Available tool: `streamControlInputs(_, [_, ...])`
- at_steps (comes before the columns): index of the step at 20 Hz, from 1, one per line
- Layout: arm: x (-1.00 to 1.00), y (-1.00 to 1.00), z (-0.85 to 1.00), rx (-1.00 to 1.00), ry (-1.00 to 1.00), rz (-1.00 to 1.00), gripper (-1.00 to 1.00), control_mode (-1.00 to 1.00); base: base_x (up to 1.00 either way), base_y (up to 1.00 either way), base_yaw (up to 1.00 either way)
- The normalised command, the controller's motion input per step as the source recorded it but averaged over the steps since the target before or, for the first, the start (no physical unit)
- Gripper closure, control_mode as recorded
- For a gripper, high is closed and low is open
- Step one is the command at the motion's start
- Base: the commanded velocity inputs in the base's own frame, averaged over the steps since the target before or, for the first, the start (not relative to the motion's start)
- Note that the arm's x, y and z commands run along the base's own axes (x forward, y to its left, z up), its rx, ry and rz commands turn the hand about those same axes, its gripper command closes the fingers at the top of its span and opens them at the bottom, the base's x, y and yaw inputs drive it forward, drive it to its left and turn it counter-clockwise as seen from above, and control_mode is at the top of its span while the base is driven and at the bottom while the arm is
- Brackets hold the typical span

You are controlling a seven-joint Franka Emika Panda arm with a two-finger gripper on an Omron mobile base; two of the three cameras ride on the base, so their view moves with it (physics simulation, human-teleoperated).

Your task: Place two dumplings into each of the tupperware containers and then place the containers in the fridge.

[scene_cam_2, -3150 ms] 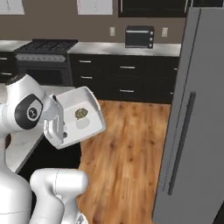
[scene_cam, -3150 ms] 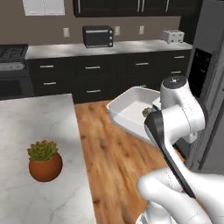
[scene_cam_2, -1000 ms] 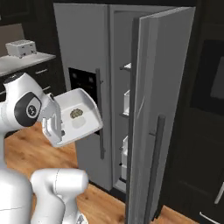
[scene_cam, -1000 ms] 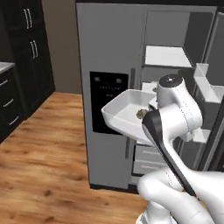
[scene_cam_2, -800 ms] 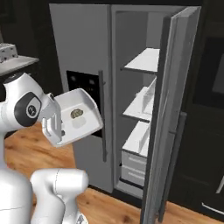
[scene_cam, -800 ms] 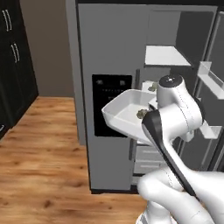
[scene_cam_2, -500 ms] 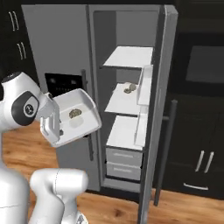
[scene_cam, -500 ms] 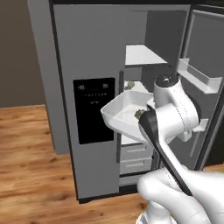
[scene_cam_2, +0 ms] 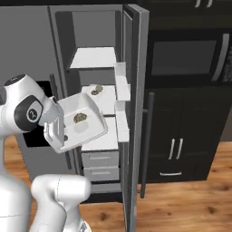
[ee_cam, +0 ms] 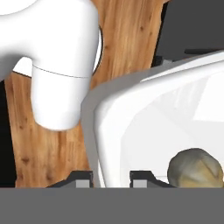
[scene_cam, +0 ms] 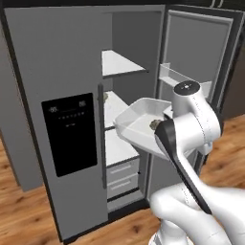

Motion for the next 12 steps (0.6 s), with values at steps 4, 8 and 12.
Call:
streamControlInputs(4, [0.0,0.0,0.0,0.0,0.0,0.0,1.0,1.0,0.36,0.49,-0.13])
streamControlInputs(8, [0.0,0.0,0.0,0.0,0.0,0.0,1.0,1.0,0.48,0.38,-0.07])
streamControlInputs(12, [0.0,0.0,0.0,0.0,0.0,0.0,1.0,1.0,0.65,0.2,-0.05])
